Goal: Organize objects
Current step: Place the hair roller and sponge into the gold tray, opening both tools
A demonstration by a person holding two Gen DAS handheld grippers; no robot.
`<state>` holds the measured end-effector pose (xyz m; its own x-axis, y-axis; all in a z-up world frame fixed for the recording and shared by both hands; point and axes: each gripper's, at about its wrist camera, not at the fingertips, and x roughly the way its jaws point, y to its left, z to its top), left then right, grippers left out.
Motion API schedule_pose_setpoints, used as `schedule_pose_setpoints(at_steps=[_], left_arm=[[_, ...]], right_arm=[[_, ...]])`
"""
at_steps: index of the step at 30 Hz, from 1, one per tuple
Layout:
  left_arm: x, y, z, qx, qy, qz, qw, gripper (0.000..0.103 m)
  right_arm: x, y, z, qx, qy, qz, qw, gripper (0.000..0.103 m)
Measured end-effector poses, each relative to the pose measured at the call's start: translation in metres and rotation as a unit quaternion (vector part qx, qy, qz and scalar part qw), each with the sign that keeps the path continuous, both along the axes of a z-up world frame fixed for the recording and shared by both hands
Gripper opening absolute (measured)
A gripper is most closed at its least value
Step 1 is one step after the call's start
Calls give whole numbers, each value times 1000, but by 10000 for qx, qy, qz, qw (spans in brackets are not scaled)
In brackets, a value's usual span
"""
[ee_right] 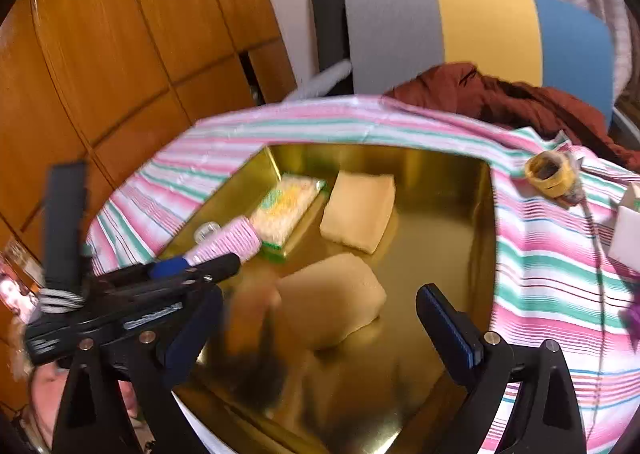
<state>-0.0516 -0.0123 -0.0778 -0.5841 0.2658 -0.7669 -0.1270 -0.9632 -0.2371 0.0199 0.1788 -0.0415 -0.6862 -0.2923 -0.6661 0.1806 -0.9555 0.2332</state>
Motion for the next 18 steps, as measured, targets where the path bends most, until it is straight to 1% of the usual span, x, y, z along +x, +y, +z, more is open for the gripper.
schedule_pose_setpoints(at_steps=[3, 5, 7, 9, 12, 15, 18], left_arm=[[-5, 1, -2, 70, -128, 113, 9998, 54], [-5, 2, 0, 110, -130, 194, 9997, 58], [-1, 2, 5, 119, -16, 229, 9997, 65], [3, 4, 13, 46, 129, 299, 9995, 68], [9, 2, 26, 97, 325, 394, 9986, 68], [13, 1, 34, 315, 391, 456, 9977, 68], [17, 7, 40, 507, 426, 386, 9971, 68]], right_arm=[[15, 12, 8, -60, 184, -173, 9997, 100], [22, 21, 10, -116, 238, -292, 9992, 100], [30, 34, 11, -219, 257, -450, 9984, 100], [34, 45, 12, -293, 258, -598, 9974, 100], [39, 62, 11, -403, 241, -843, 9953, 100], [42, 77, 8, -490, 234, -1086, 9926, 100], [47, 92, 6, -583, 215, -1263, 9900, 100]])
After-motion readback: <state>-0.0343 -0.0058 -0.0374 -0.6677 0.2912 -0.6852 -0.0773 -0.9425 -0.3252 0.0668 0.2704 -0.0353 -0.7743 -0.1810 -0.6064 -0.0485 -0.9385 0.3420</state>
